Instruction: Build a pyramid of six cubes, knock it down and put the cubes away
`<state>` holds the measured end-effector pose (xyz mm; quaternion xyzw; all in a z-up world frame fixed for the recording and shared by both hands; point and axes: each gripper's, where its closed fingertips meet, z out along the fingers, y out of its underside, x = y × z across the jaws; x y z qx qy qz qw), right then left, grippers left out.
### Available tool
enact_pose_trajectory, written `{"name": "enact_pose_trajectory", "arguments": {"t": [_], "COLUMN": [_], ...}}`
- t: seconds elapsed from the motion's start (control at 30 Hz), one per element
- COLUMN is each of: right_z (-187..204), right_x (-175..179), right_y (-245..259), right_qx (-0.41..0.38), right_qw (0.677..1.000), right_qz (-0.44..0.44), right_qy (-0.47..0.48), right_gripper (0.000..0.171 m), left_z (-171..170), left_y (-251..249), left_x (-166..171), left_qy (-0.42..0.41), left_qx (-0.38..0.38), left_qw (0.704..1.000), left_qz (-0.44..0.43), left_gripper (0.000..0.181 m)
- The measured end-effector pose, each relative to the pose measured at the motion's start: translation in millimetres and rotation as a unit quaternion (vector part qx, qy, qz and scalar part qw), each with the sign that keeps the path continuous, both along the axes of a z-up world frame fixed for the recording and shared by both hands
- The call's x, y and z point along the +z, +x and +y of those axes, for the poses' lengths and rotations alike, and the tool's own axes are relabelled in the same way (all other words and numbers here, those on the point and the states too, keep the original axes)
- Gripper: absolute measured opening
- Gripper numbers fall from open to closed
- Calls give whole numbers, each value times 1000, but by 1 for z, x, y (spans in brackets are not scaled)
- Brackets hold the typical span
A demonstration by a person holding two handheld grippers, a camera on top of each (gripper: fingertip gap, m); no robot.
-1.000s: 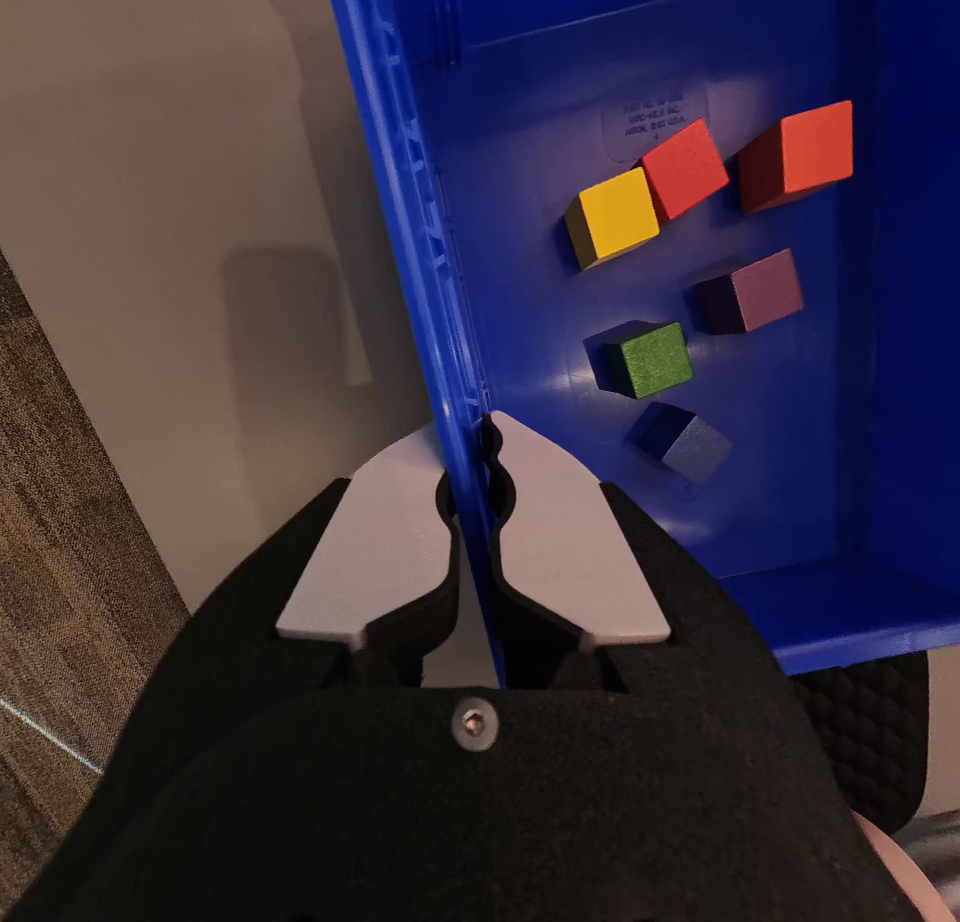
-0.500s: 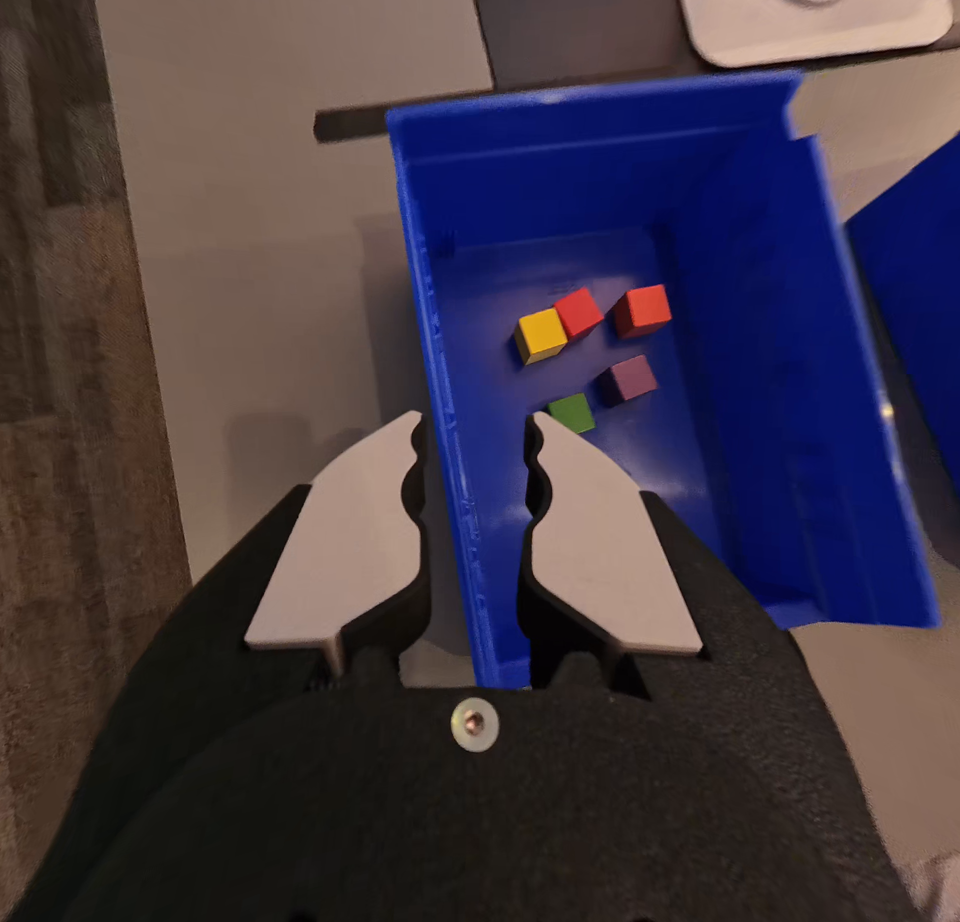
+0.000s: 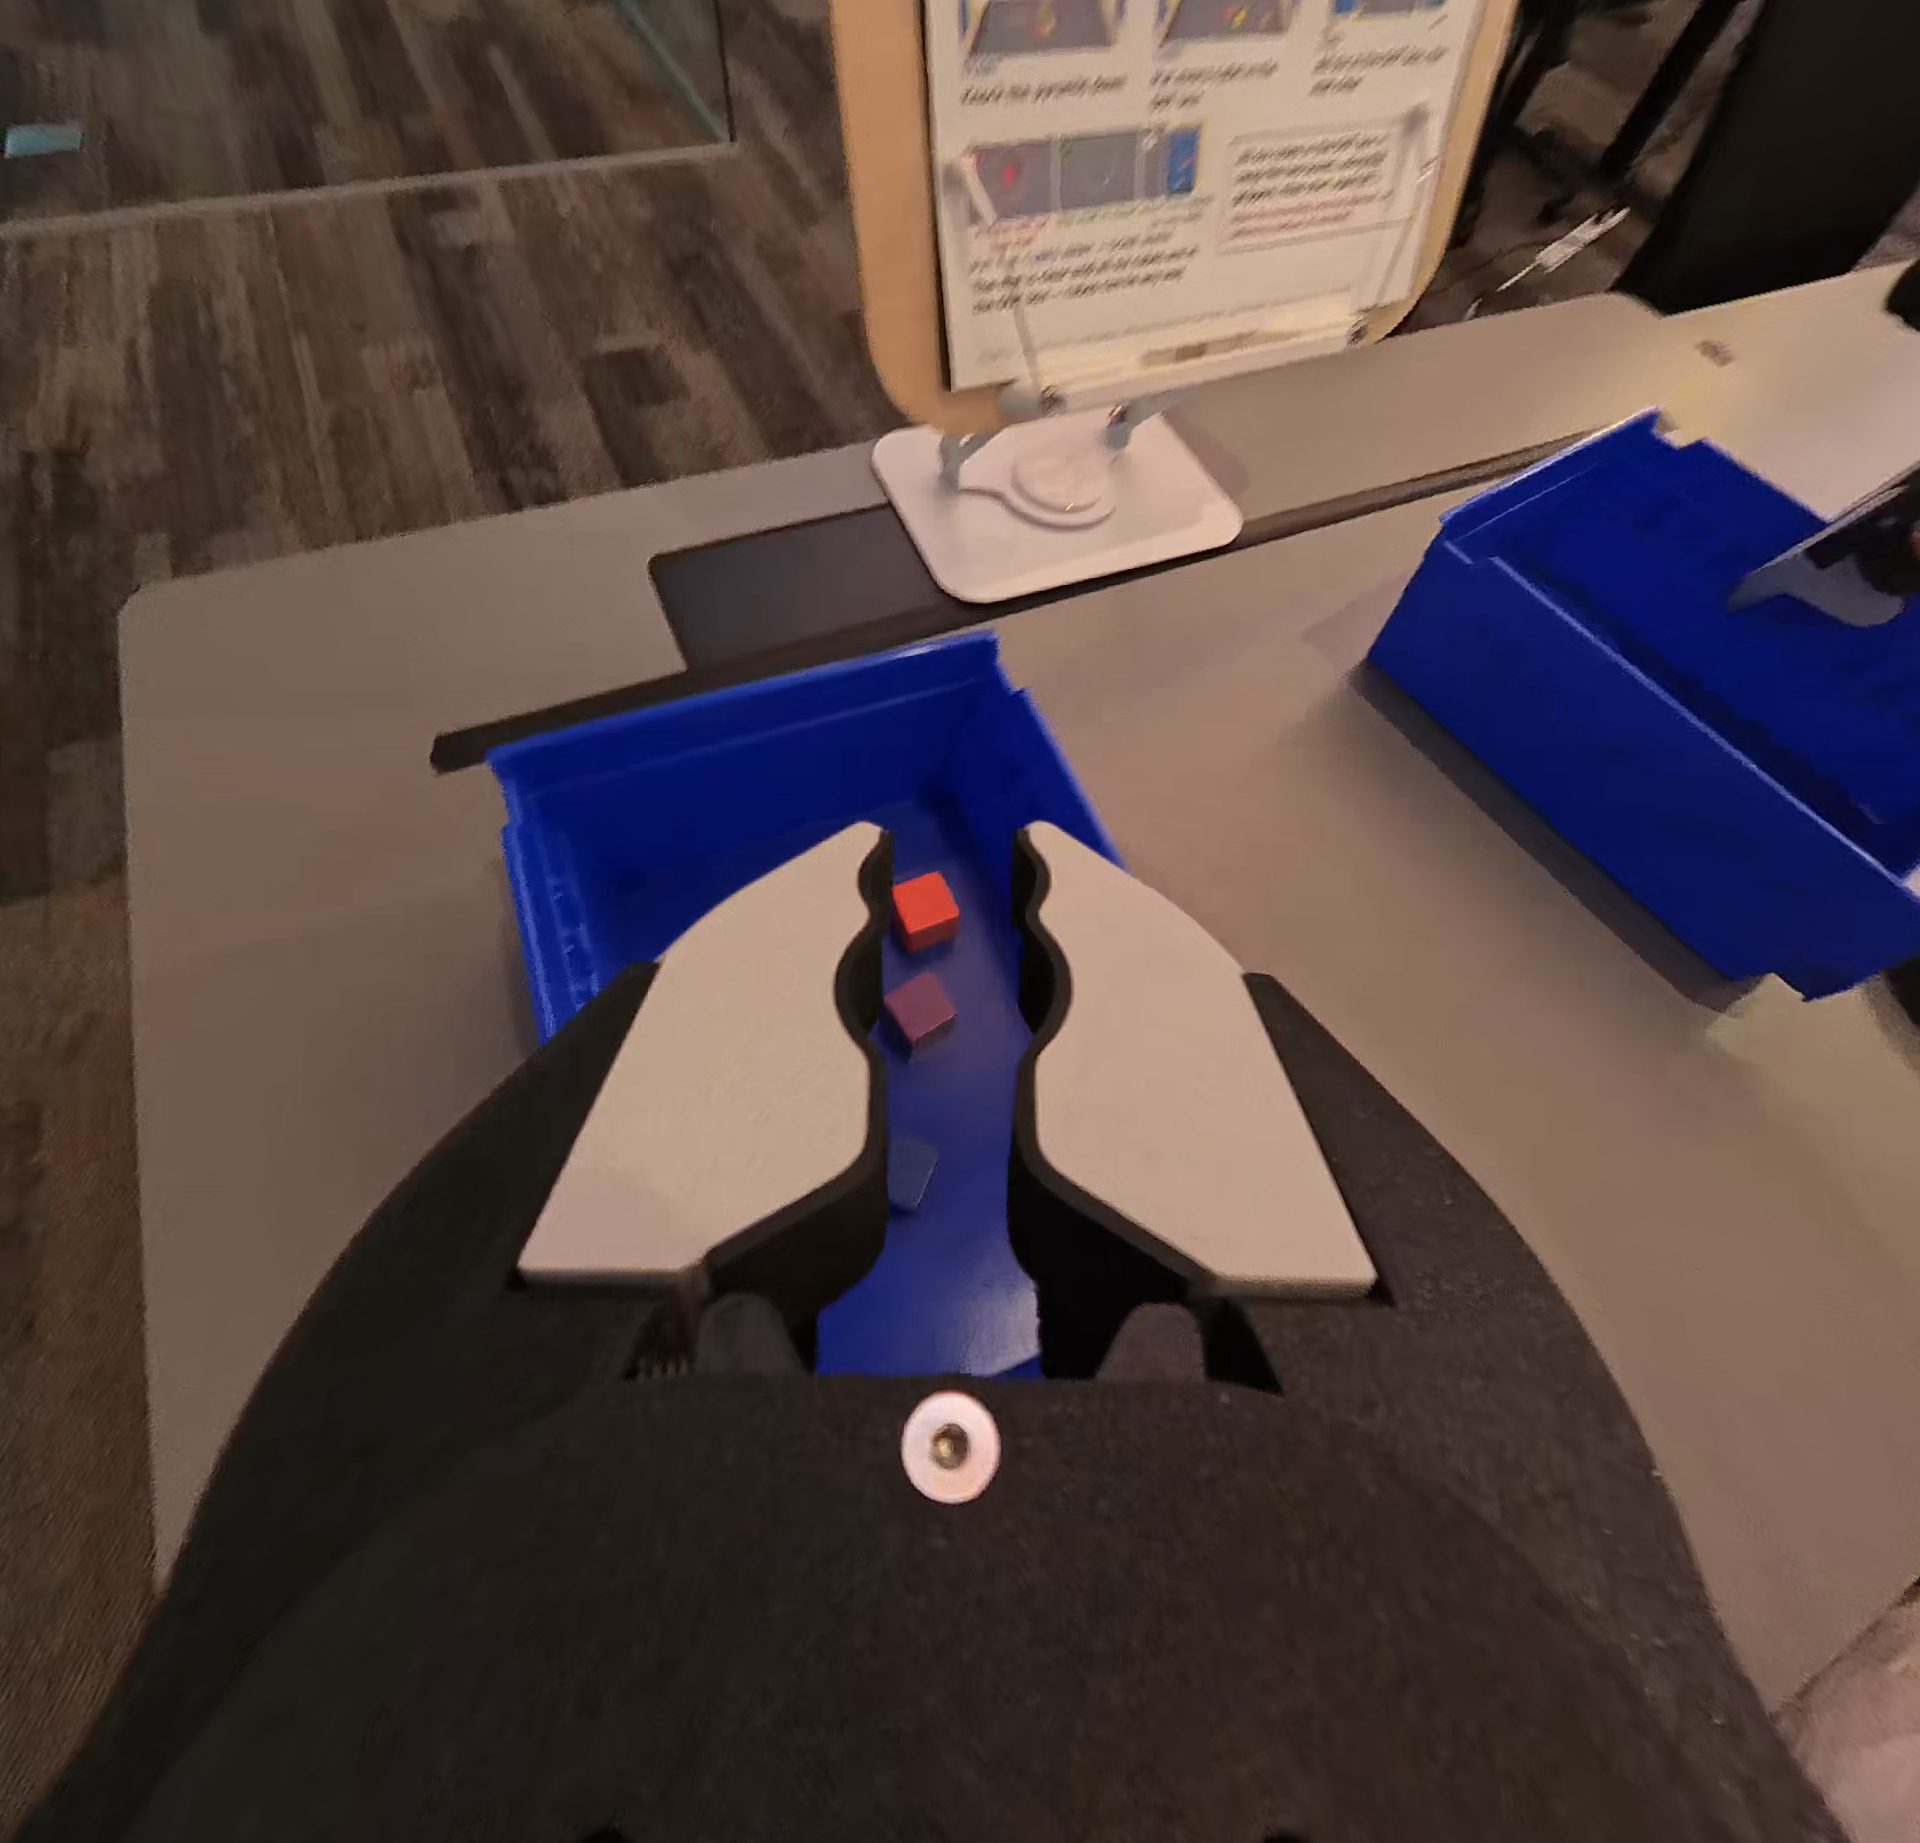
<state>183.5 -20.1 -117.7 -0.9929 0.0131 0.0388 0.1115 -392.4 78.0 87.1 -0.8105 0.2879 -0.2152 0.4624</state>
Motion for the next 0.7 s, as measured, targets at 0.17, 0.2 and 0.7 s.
{"name": "enact_pose_trajectory", "arguments": {"t": [0.17, 0.2, 0.7], "right_z": [-20, -23, -27], "right_x": [0, 0, 46], "right_y": [55, 63, 115], "right_qx": [-47, -53, -32], "right_qw": [998, 998, 978], "right_qz": [27, 31, -147], "right_qy": [17, 19, 142], "right_gripper": [8, 8, 41], "left_z": [-12, -15, -43], "left_y": [20, 24, 64], "left_x": [24, 27, 72], "left_qy": [26, 26, 148], "left_qx": [-45, -58, -151], "left_qw": [997, 995, 966], "left_qz": [-64, -73, -147], "left_gripper": [22, 21, 46]}}
